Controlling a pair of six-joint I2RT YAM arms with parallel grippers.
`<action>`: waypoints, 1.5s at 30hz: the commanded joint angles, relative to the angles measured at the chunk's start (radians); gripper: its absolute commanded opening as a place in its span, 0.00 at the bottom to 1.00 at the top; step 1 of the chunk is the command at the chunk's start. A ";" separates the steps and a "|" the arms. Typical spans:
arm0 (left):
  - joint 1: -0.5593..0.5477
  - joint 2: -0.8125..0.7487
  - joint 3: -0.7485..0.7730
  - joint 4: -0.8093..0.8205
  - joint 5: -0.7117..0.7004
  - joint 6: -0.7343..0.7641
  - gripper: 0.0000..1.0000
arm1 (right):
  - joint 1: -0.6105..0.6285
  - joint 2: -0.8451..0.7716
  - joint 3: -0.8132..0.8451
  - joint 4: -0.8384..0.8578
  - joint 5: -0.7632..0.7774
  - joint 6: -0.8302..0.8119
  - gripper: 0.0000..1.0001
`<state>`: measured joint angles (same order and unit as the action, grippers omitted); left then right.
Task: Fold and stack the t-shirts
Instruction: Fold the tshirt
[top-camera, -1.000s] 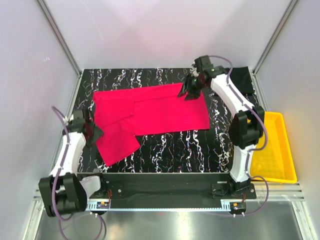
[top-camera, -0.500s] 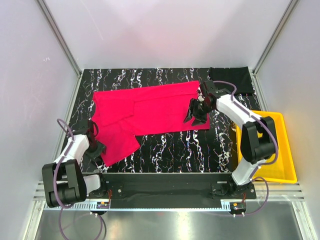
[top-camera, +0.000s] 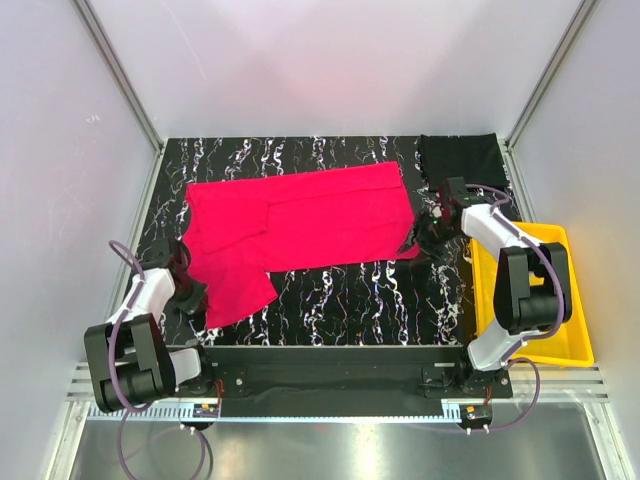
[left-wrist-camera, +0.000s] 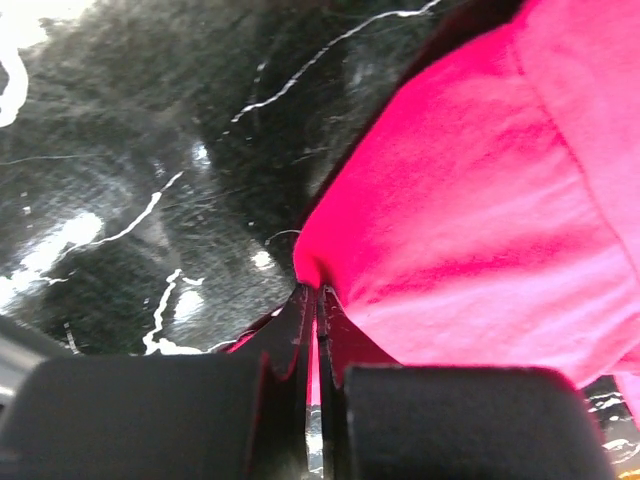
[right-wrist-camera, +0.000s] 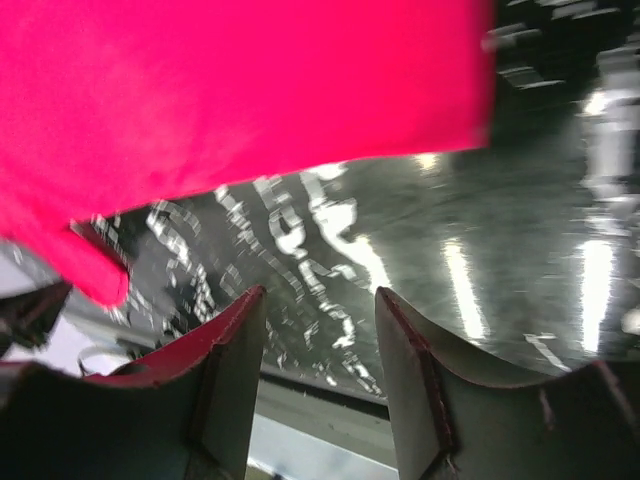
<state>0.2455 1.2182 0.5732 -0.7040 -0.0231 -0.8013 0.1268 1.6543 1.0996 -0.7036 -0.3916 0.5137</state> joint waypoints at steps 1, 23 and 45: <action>0.001 0.001 -0.044 0.075 0.043 0.001 0.00 | -0.036 -0.002 0.003 0.018 0.069 0.023 0.54; 0.001 -0.143 -0.003 -0.006 0.068 0.001 0.00 | -0.122 0.174 -0.055 0.251 0.102 0.155 0.48; 0.026 -0.164 0.082 -0.124 -0.043 0.011 0.00 | -0.121 0.007 -0.217 0.196 0.131 0.134 0.00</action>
<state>0.2661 1.0794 0.6014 -0.8101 -0.0254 -0.8059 0.0063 1.7332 0.9424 -0.4541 -0.3042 0.6601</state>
